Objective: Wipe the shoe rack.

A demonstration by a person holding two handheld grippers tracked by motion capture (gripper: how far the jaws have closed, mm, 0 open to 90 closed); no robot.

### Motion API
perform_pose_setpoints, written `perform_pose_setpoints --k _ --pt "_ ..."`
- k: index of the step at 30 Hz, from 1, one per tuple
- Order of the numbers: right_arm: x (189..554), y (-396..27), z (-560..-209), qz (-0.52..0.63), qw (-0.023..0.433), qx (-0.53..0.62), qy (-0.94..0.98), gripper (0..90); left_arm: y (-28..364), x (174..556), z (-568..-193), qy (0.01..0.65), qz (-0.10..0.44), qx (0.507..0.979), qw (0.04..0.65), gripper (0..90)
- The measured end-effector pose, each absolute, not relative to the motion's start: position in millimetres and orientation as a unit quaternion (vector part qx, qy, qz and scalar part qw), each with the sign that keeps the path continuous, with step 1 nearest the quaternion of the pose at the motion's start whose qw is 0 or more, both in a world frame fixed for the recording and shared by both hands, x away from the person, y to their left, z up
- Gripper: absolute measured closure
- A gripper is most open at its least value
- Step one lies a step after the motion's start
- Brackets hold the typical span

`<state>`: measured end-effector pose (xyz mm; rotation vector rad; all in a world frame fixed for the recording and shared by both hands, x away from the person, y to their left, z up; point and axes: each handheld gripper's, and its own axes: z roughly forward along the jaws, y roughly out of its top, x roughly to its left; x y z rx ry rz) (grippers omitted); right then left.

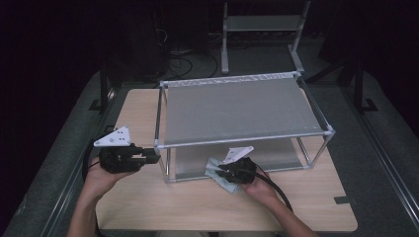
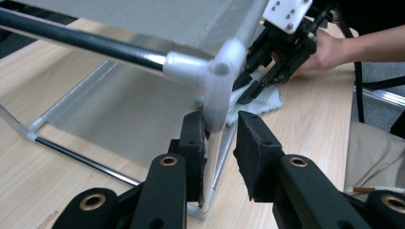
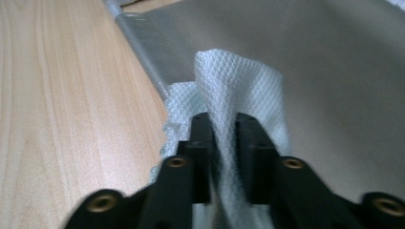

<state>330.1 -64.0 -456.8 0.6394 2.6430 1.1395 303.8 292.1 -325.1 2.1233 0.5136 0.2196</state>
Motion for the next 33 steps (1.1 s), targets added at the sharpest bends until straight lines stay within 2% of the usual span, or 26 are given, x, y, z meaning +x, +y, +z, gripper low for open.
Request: perform_pose_setpoints --k 9,22,33 --pt "321.4 -45.4 -454.2 0.39 0.101 0.17 0.899 82.0 290.2 308.4 -313.0 0.202 0.09 0.866 0.448 78.6" --pt "312.2 -3.5 -427.7 0.421 0.112 0.105 0.894 82.9 288.7 311.8 -310.0 0.201 0.081 0.873 0.438 79.8" --pt "305.4 15.6 -406.8 0.434 0.125 0.085 0.888 83.0 286.9 315.1 -308.4 0.201 0.079 0.876 0.431 79.8"
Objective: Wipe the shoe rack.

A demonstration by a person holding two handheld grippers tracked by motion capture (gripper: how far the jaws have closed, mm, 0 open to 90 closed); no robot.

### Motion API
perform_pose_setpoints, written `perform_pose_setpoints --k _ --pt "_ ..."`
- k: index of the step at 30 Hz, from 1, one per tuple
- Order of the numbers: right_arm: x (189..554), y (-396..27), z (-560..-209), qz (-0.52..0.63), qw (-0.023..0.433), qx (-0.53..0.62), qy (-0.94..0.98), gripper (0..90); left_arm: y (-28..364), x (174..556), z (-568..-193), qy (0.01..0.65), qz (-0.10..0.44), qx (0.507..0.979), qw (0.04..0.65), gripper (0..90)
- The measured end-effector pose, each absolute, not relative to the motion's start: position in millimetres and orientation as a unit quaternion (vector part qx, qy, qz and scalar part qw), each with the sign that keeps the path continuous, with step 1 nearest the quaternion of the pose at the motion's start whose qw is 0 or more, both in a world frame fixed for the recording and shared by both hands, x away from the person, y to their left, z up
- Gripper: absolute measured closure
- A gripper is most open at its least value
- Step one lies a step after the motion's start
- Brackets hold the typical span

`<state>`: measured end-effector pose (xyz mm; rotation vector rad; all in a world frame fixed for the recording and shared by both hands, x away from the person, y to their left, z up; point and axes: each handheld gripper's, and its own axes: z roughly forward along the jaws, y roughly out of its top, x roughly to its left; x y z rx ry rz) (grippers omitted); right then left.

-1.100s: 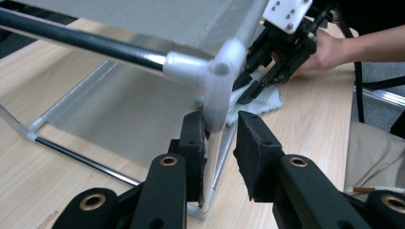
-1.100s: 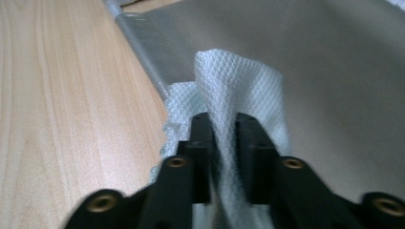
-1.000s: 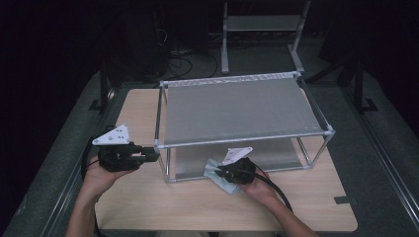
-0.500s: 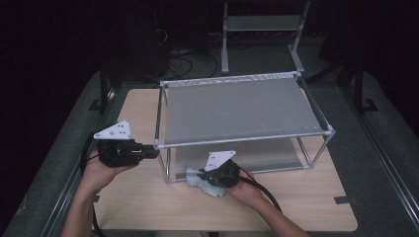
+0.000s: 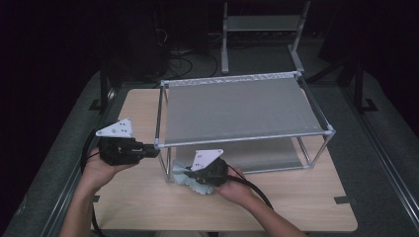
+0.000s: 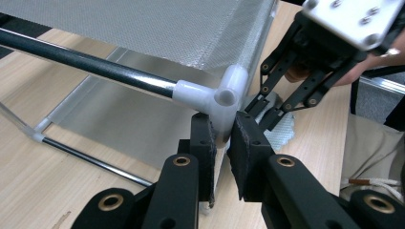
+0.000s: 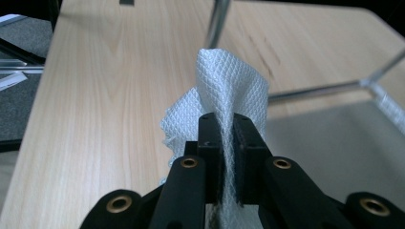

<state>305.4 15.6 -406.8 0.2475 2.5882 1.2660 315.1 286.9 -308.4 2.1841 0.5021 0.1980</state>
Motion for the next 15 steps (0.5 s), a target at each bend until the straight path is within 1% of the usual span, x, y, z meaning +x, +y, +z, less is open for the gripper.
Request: perform_pose_setpoints --k 5,11,15 --pt "301.2 27.3 -388.1 0.446 0.138 0.069 0.882 82.9 286.8 316.4 -308.0 0.201 0.078 0.877 0.429 79.8" --pt "299.0 41.3 -365.8 0.458 0.166 0.059 0.871 83.1 286.0 317.1 -307.3 0.201 0.078 0.878 0.427 79.8" --pt "302.4 53.5 -365.1 0.455 0.177 0.059 0.871 83.3 285.8 316.7 -307.2 0.202 0.079 0.879 0.426 79.9"
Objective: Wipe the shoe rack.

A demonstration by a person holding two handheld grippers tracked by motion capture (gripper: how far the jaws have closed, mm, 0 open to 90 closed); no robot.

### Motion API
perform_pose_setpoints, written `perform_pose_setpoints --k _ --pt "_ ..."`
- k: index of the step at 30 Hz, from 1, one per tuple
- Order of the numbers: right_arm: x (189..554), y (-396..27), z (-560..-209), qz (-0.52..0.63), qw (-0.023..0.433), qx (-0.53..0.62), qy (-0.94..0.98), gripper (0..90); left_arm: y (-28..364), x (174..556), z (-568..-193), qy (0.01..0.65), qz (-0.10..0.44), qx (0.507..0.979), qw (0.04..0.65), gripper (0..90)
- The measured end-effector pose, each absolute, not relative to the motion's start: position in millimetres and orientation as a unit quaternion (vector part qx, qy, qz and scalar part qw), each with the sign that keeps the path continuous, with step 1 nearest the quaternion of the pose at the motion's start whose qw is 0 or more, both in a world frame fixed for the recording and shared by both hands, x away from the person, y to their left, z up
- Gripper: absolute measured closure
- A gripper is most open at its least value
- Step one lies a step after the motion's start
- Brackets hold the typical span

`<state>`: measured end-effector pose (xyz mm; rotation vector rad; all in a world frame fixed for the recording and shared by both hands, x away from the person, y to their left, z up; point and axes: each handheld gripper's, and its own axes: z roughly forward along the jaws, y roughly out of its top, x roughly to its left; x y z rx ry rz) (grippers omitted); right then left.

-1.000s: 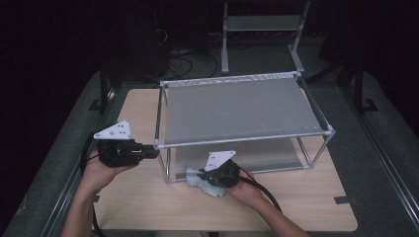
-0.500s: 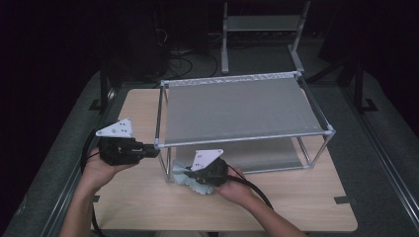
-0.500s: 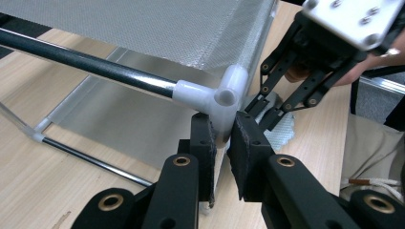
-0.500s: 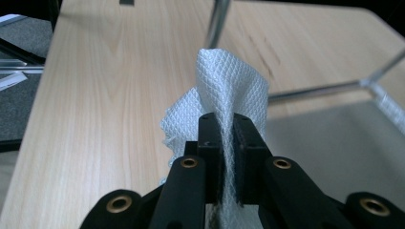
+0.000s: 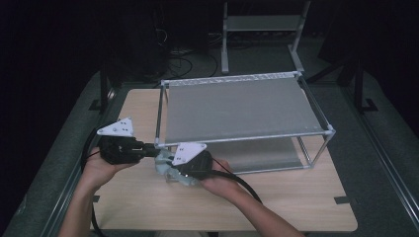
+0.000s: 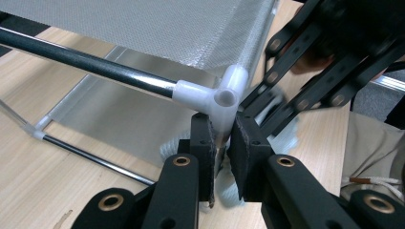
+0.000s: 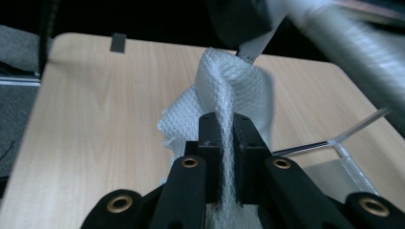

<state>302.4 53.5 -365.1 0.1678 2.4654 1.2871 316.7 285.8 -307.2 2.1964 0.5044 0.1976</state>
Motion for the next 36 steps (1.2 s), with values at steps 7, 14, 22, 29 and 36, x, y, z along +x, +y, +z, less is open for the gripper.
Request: perform_pose_setpoints --k 7,14,22,29,36 --pt "306.5 68.9 -391.8 0.432 0.167 0.066 0.884 83.4 287.0 317.7 -307.6 0.202 0.08 0.878 0.427 79.9" --pt "305.1 65.3 -381.4 0.453 0.177 0.071 0.871 83.6 286.0 317.1 -307.2 0.204 0.082 0.878 0.425 79.9" --pt "306.7 72.0 -405.7 0.429 0.161 0.08 0.885 83.6 286.9 318.7 -307.5 0.204 0.079 0.878 0.426 79.9" --pt "308.4 70.2 -404.7 0.44 0.163 0.085 0.879 83.6 287.1 319.4 -307.5 0.206 0.081 0.878 0.425 79.9" --pt "308.3 76.2 -428.4 0.419 0.149 0.091 0.891 83.6 287.3 320.5 -307.3 0.203 0.079 0.879 0.424 79.9"
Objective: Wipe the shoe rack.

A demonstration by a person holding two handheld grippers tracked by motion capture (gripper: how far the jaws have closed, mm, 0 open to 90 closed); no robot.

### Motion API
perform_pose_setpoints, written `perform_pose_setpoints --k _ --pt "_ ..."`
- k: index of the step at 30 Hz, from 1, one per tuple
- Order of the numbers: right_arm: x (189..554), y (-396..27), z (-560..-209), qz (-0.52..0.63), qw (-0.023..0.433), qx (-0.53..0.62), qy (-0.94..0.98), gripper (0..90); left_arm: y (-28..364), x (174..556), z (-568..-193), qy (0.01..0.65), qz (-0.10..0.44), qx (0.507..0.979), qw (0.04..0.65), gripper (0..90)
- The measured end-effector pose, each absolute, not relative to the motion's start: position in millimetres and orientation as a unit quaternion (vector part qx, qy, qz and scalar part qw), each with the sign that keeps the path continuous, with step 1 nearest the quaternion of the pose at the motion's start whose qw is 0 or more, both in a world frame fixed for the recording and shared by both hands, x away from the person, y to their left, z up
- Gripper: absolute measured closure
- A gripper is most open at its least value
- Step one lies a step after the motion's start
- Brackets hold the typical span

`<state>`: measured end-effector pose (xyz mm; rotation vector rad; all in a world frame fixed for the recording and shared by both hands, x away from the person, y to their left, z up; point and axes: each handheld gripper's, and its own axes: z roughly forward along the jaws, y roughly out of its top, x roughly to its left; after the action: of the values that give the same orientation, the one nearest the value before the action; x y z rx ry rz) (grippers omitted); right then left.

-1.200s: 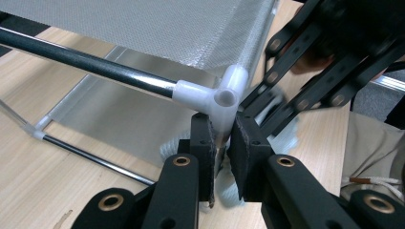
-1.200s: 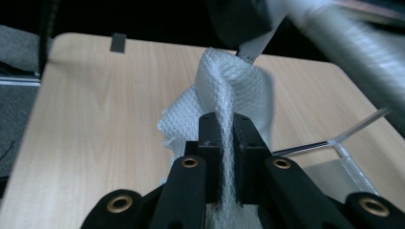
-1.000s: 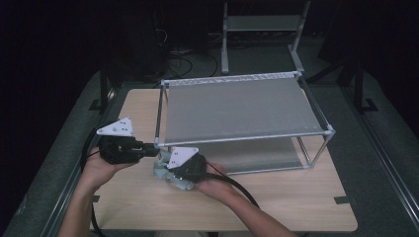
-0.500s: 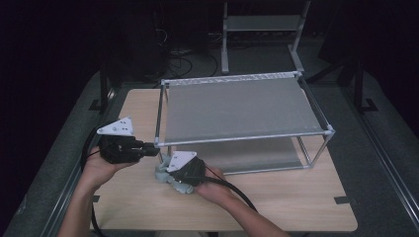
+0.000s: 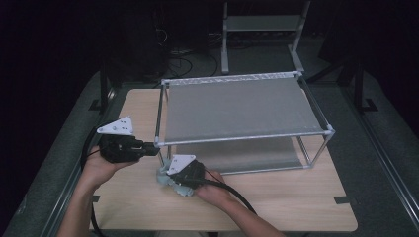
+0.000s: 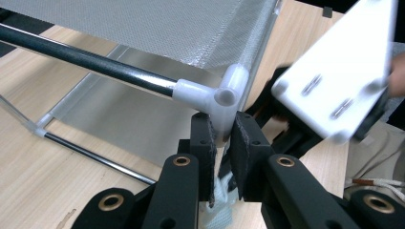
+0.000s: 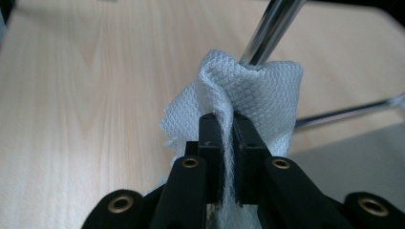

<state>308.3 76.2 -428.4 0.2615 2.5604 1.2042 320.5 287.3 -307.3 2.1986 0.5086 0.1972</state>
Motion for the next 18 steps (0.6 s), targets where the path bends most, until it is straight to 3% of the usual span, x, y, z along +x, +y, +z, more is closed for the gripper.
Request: perform_pose_setpoints --k 4,11,18 --pt "311.6 71.3 -410.8 0.433 0.151 0.089 0.884 83.6 286.8 320.8 -307.2 0.207 0.08 0.878 0.424 79.9" --pt "316.2 76.9 -447.9 0.4 0.116 0.114 0.902 83.5 287.5 322.5 -307.2 0.208 0.082 0.878 0.423 79.9" --pt "310.2 56.3 -431.7 0.408 0.114 0.1 0.9 83.5 287.7 323.5 -306.5 0.208 0.083 0.879 0.42 79.9"
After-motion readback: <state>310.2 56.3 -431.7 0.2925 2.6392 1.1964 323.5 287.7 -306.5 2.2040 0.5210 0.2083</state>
